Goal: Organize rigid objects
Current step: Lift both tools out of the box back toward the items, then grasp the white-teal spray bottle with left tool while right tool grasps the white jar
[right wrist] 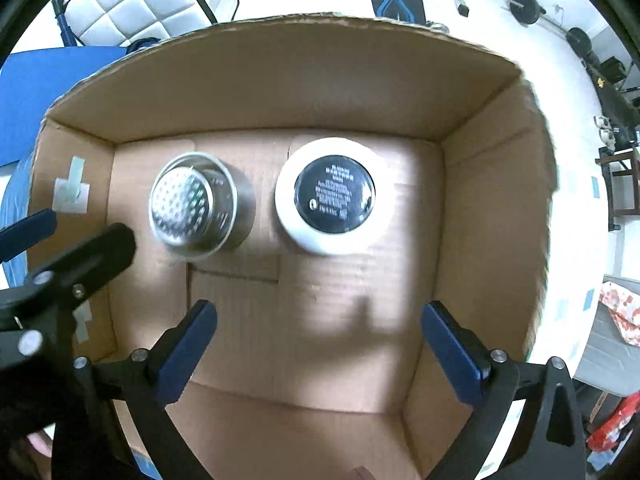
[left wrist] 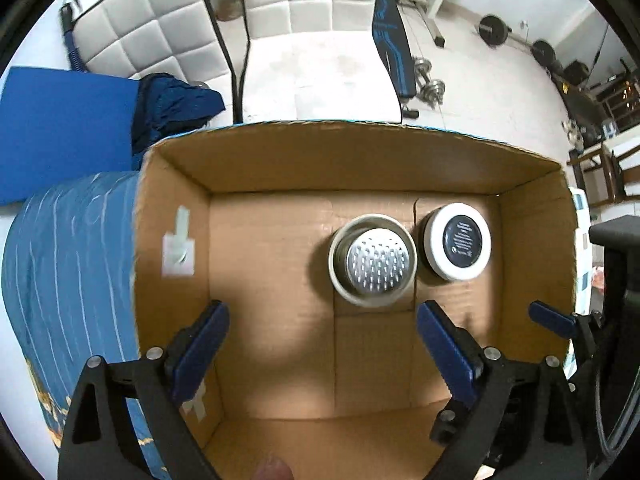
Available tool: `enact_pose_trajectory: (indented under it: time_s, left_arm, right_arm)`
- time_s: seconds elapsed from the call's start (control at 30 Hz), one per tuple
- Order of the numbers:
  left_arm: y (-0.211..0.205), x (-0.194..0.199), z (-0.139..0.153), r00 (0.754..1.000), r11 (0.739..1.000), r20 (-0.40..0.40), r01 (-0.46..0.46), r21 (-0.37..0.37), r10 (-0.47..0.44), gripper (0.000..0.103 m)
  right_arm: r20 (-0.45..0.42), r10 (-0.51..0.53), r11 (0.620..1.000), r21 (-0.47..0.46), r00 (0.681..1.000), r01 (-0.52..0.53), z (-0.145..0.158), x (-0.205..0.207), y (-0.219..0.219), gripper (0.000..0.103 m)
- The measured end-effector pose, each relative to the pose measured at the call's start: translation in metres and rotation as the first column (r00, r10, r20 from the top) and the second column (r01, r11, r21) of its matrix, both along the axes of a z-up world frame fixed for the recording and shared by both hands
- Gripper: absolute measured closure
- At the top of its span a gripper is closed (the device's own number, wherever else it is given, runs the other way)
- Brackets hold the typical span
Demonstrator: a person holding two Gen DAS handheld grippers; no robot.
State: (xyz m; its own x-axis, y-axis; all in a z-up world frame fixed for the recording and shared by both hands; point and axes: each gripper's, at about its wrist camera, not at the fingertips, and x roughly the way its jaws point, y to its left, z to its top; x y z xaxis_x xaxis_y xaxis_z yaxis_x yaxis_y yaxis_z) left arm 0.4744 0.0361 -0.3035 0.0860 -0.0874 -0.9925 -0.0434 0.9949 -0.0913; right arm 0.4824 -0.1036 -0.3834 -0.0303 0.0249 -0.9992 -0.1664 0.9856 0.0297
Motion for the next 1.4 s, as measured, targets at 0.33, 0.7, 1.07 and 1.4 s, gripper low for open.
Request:
enact_pose_trajectory:
  time_s: [0.33, 0.7, 1.07, 1.4]
  left_arm:
    - [0.010, -0.056, 0.050, 0.995, 0.999, 0.094, -0.044, 0.002, 0.043, 0.007]
    - [0.019, -0.115, 0.087, 0.981, 0.995, 0.165, -0.100, -0.009, 0.100, 0.007]
    - [0.043, -0.196, 0.039, 0.987, 0.986, 0.022, -0.161, 0.040, 0.160, 0.007]
    - [0.061, -0.211, -0.075, 0.949, 0.967, -0.188, -0.252, 0.037, 0.254, 0.019]
  right_arm:
    - [0.129, -0.003, 1.000, -0.012, 0.992, 0.004, 0.050, -0.052, 0.026, 0.000]
    - [0.210, -0.017, 0.998, 0.068, 0.978, 0.003, 0.117, -0.103, 0.000, 0.000]
    - [0.153, -0.069, 0.997, 0.053, 0.986, 0.061, 0.096, -0.174, -0.073, 0.000]
    - [0.016, -0.185, 0.983, -0.009, 0.983, 0.185, 0.004, -0.180, -0.112, 0.000]
